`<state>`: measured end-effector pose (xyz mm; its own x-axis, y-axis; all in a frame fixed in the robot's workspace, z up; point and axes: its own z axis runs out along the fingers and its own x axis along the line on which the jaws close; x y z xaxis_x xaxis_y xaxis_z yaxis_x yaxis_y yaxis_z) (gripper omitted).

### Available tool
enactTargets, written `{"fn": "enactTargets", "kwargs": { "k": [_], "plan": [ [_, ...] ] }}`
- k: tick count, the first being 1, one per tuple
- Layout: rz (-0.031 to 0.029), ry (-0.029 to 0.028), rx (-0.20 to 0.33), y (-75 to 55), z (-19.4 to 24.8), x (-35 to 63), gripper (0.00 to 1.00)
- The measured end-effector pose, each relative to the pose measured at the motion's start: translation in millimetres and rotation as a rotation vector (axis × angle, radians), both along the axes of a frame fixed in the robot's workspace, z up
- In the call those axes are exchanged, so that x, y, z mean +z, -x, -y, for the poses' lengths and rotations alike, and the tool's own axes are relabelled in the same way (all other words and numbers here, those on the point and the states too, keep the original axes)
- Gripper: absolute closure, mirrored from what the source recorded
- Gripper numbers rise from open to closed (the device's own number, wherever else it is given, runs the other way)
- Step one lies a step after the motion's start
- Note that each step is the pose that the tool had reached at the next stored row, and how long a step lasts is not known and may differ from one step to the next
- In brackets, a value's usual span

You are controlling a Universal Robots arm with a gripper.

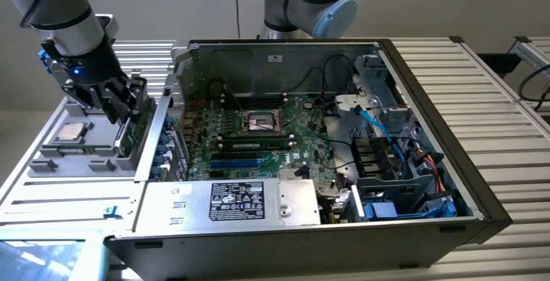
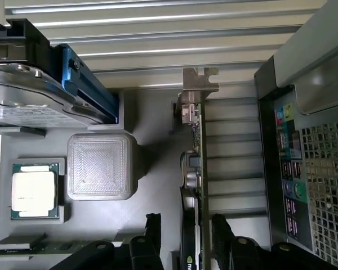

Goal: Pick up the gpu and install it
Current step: 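Pick up the gpu and move the gpu toward the slot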

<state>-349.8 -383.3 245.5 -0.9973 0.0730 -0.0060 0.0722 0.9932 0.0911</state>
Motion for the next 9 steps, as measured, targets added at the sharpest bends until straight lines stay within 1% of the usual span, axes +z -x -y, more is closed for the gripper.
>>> {"fn": "enactTargets", "kwargs": {
  "k": [9],
  "plan": [
    [-0.0002, 0.0006, 0.0, -4.7, -1.1, -15.5, 0.5]
  ]
}}
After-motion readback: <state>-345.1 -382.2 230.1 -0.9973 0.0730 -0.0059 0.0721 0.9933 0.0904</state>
